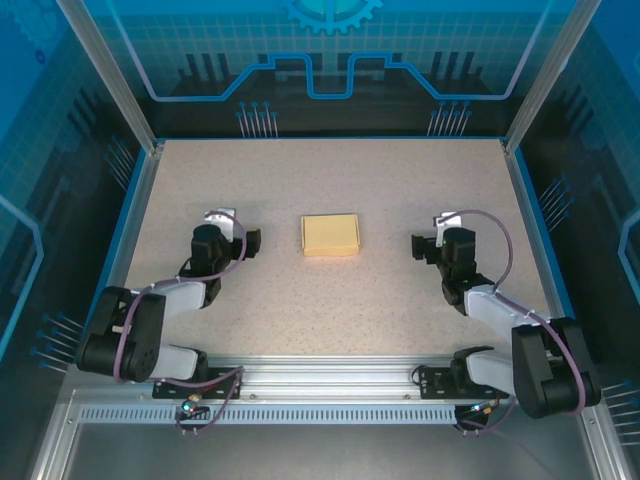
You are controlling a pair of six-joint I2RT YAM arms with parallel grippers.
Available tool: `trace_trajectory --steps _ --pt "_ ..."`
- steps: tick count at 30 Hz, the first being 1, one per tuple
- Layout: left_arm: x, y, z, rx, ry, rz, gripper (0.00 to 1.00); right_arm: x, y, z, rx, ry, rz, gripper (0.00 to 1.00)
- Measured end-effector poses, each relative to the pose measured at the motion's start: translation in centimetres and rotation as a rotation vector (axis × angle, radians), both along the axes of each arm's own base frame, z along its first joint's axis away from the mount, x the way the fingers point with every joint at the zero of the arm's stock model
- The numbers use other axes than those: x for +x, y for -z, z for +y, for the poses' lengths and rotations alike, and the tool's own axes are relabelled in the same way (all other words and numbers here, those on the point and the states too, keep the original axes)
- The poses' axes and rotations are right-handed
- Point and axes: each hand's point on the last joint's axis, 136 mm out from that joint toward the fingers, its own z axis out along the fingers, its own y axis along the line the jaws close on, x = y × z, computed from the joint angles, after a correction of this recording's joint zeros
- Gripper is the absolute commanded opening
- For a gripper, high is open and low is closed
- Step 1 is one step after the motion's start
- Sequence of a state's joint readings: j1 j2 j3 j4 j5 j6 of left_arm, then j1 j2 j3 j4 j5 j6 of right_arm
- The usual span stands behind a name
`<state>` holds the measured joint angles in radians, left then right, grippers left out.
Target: Fold the paper box
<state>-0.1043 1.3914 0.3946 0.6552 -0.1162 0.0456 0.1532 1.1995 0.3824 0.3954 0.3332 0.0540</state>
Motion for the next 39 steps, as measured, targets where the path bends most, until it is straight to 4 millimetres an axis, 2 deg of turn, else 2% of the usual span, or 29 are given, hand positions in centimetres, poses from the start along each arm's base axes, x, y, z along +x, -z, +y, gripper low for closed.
trace_trajectory --steps 2,7,10,16,20,39 --pt "0.6 -0.1 0.3 -0.001 0.004 -0.018 0.99 0.3 -0.3 -0.1 0.0 0.003 -0.017 1.0" --pt "1.4 1.3 2.2 -0.029 -0.03 -0.013 0.99 1.1 -0.5 -0.3 0.003 0.004 -0.05 1.0" --pt "1.5 1.9 2.7 -0.052 -0.042 -0.009 0.99 1.6 -0.3 -0.2 0.002 -0.008 -0.06 1.0" --pt "1.8 0.9 2.5 -0.059 -0.029 -0.051 0.99 2.8 1.0 0.6 0.006 -0.048 -0.067 1.0" --pt "1.9 0.8 2.5 -0.06 -0.029 -0.058 0.99 3.2 3.5 0.9 0.014 -0.074 -0.015 1.0" --pt "1.4 0.7 2.1 -0.021 -0.066 -0.085 0.99 3.8 2.6 1.1 0.044 -0.102 -0.047 1.0"
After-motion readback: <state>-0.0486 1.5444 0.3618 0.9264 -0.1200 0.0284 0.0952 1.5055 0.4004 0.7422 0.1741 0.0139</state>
